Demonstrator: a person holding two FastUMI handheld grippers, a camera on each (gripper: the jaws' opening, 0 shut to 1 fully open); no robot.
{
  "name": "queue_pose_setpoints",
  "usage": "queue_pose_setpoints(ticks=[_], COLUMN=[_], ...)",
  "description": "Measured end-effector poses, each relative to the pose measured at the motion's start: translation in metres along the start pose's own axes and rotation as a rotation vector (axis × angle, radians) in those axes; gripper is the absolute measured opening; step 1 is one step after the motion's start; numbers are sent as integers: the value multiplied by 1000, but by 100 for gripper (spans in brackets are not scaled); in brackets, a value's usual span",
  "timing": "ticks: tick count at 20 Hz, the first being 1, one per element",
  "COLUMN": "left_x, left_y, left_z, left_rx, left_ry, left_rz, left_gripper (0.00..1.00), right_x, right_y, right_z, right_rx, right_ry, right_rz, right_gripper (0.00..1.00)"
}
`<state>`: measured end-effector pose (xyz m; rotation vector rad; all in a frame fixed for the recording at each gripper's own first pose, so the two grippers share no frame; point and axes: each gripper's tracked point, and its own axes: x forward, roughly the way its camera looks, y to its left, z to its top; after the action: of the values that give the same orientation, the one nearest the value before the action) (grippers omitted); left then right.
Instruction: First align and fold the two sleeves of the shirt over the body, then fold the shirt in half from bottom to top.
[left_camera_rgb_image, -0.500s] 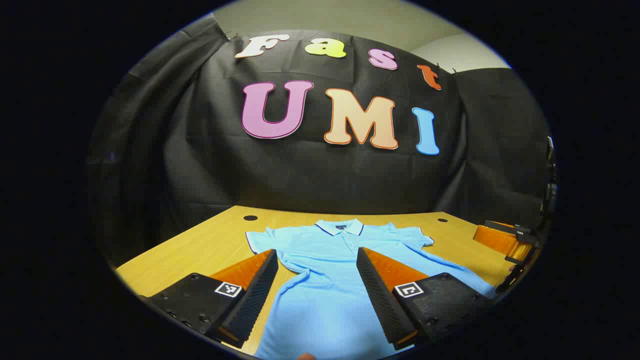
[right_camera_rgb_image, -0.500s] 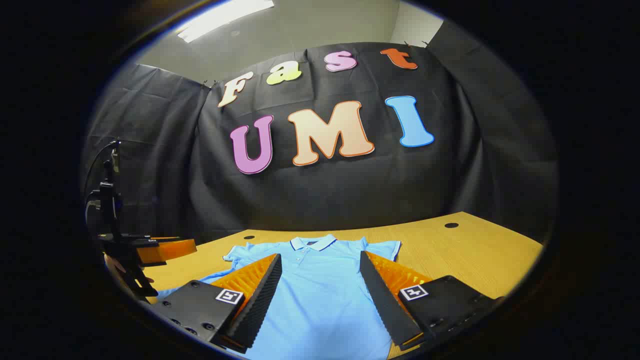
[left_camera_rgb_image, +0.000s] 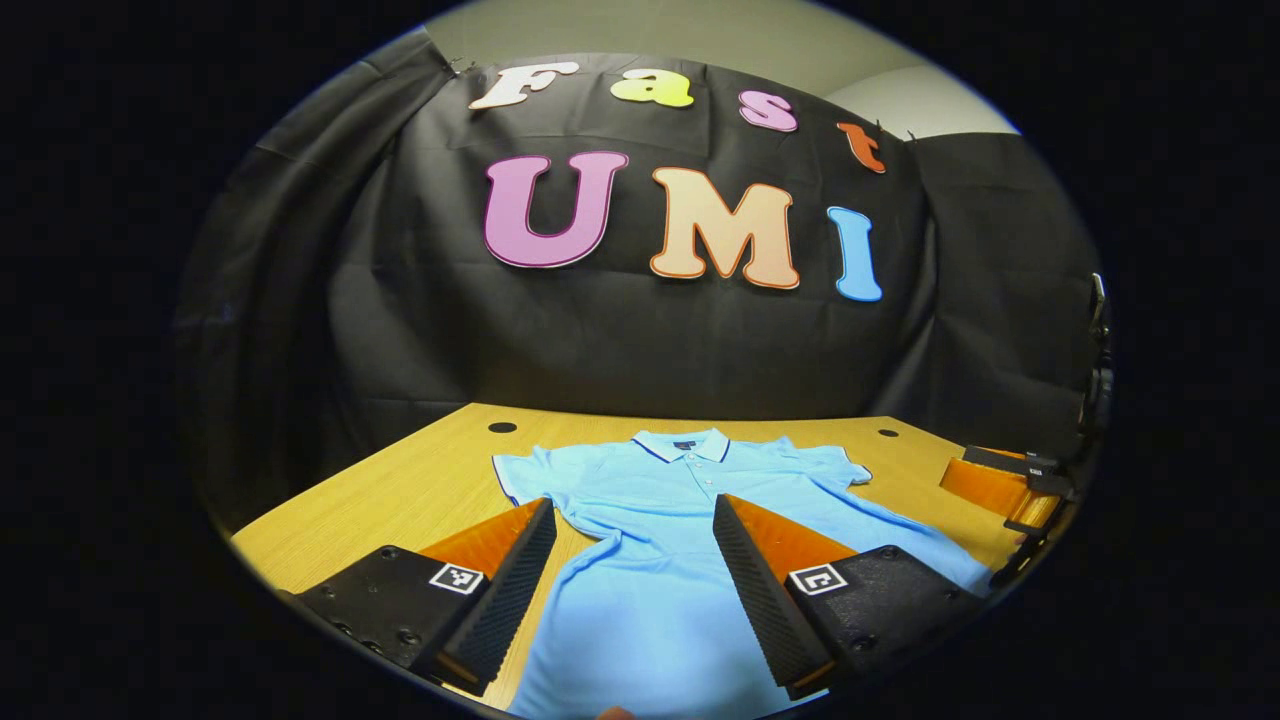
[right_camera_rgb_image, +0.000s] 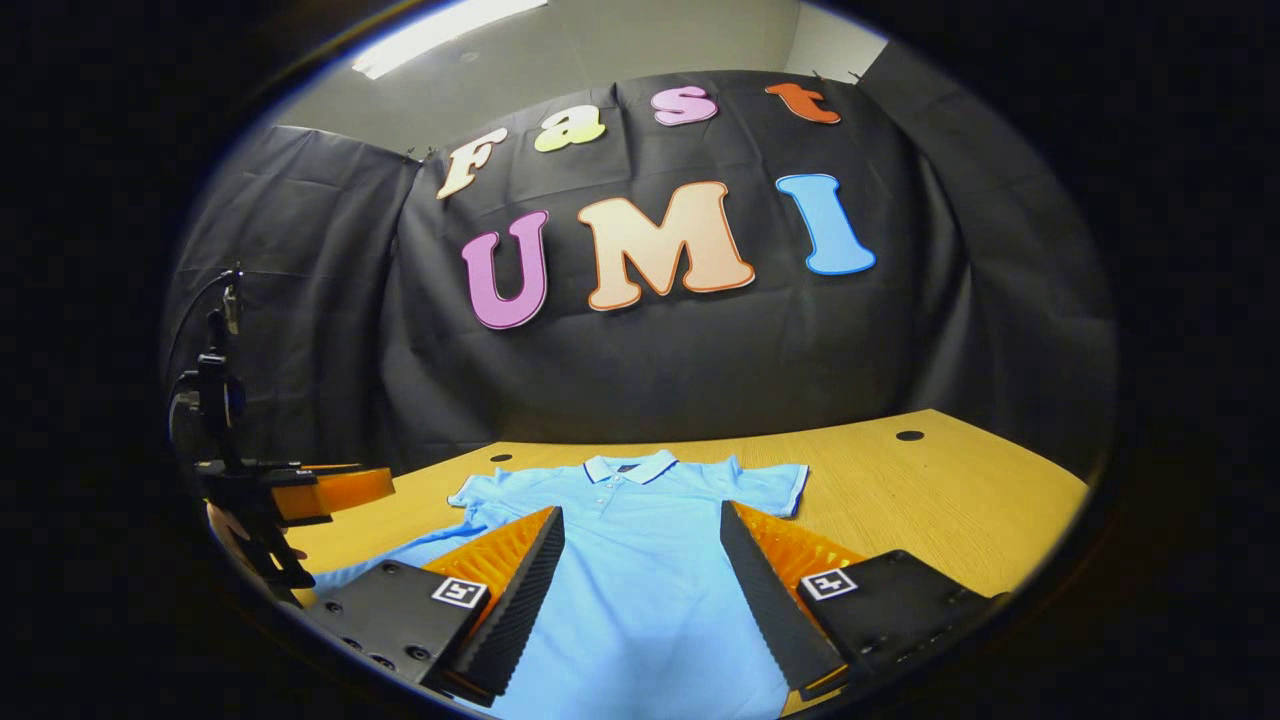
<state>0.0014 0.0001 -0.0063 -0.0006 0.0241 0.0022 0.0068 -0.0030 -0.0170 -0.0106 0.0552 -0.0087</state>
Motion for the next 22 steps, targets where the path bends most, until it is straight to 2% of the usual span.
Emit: queue_pose_setpoints(ticks=[2, 6, 9, 10, 15, 16, 17, 20, 22], left_x=[0, 1, 1, 0, 0, 0, -1, -1, -1], left_y=[-3, 0, -4, -5, -10, -13, -16, -18, -15], left_z=[-2, -4, -5, -6, -8, -10, -10, -9, -8], left_rx=[-8, -3, -8, -5, -17, -21, -24, -21, -16], left_ry=[7, 10, 18, 19, 29, 32, 35, 33, 27], left_rz=[-8, -9, -16, -19, -35, -43, -53, -58, -53], left_gripper=[94, 94, 94, 94, 95, 94, 94, 94, 94], right_x=[6, 28, 52, 61, 112, 124, 136, 172, 191], right_y=[-11, -22, -41, -46, -70, -74, -76, -85, -109], right_z=[-3, 0, 0, 1, -1, -3, -7, -25, -42], right_rx=[1, 19, -11, -12, -95, -90, -68, 63, 69], right_ry=[21, 80, 151, 181, 334, 369, 399, 480, 519], right_rz=[-31, -36, -63, -71, -132, -145, -147, -159, -218], right_gripper=[98, 97, 94, 98, 97, 94, 98, 97, 94])
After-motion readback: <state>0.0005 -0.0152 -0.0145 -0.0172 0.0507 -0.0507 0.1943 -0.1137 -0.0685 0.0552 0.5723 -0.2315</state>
